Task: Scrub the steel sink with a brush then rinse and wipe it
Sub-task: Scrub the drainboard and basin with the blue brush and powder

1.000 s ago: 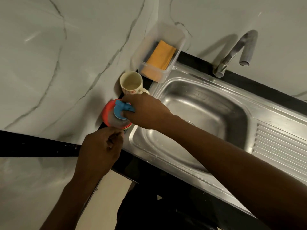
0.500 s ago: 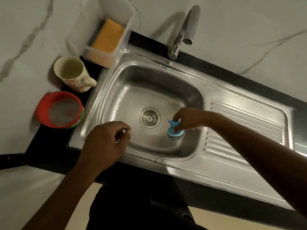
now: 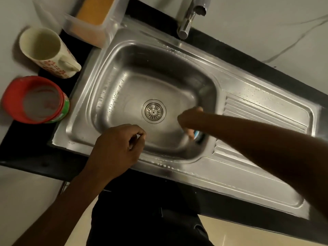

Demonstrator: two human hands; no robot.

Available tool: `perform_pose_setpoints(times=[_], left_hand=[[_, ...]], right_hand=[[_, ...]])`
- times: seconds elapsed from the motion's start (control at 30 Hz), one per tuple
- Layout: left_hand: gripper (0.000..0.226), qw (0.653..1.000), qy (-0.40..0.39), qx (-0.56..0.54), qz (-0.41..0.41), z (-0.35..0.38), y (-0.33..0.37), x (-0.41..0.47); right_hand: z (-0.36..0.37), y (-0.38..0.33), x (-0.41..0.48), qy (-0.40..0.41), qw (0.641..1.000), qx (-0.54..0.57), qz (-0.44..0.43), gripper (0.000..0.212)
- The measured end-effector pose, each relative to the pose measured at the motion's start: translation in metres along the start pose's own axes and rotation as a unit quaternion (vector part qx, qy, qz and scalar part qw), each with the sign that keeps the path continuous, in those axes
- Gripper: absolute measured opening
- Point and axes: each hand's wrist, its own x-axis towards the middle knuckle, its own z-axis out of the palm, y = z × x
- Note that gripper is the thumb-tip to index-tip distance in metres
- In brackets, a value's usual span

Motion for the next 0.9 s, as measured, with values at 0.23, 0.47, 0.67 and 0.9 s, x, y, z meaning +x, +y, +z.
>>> perform_pose_setpoints(times=[0.23, 0.47, 0.67, 0.9], left_hand=[[0.016, 1.0, -0.012, 0.014, -0.011, 0.008, 0.005, 0.0], [0.016, 1.0, -0.015, 0.006, -0.002, 0.013, 0.011, 0.007], [0.007, 1.0, -0.005, 0.011, -0.01, 0.013, 0.013, 0.009], [0.011, 1.0, 0.0, 0.003, -0.006, 0.009, 0.005, 0.005]], right_hand=[[-0.028, 0.042, -0.006, 0.114, 0.99, -0.039, 0.071, 0.048], [-0.02, 0.006, -0.006, -0.183, 0.978, -0.088, -0.051, 0.052], [-0.023, 0.057, -0.007, 0.184, 0.977, -0.037, 0.101, 0.025], [0.007, -0.01, 0.01, -0.183, 0.975, 0.119, -0.042, 0.048]])
